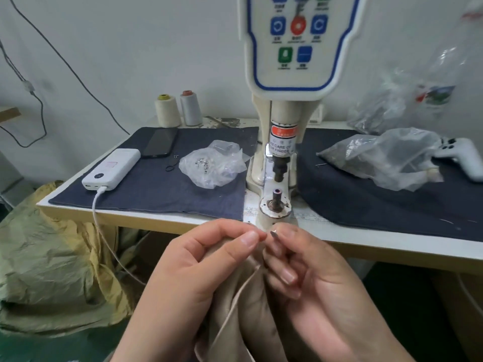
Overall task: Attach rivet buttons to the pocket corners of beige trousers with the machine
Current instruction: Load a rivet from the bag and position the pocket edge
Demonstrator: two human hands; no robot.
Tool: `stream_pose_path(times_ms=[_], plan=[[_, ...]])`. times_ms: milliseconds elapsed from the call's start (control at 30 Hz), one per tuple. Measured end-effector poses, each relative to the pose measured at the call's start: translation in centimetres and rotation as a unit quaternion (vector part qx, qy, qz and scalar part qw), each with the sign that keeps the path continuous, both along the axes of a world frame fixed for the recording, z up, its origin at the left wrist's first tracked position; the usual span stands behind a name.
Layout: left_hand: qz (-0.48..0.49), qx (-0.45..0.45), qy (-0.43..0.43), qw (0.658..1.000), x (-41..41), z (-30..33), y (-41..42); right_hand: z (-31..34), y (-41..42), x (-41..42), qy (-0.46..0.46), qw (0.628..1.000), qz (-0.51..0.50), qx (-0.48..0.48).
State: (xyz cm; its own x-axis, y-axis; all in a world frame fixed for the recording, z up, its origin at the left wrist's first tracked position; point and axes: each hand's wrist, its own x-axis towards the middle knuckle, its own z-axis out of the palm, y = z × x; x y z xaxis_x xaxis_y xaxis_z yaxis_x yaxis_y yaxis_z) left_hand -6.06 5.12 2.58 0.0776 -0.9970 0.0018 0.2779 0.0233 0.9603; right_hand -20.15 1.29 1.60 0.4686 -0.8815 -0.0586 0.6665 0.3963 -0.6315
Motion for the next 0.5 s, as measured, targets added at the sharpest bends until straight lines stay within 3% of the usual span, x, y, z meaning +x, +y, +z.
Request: stream_pose_path(times_ms=[100,167,200,300,500], plan=[[0.000,0.007,-0.015,1.000,-1.2,-0.3,-0.6,-1.0,-0.6,-2.0,0.007,1.000,-0.027,0.000],[0.016,0.016,-0.030,0.999,-1.4,-0.6,-1.0,-1.6,-1.7,-3.5,0.114,0.988,-0.098,-0.041],[0.023,0.020,-0.036,0.999,-1.4,-0.8,-1.2,-2.0,-2.6,-4.2,0.198,0.967,-0.144,-0.073],[0.037,0.031,-0.042,0.998,-1.3,-1.2,-1.7,-3.6,-6.1,-5.4,0.420,0.851,-0.254,-0.188],[0.065,0.043,-0.095,0.992,-0.9,-2.0,-2.2,-4.9,-11.6,-3.7,0.482,0.762,-0.259,-0.346]])
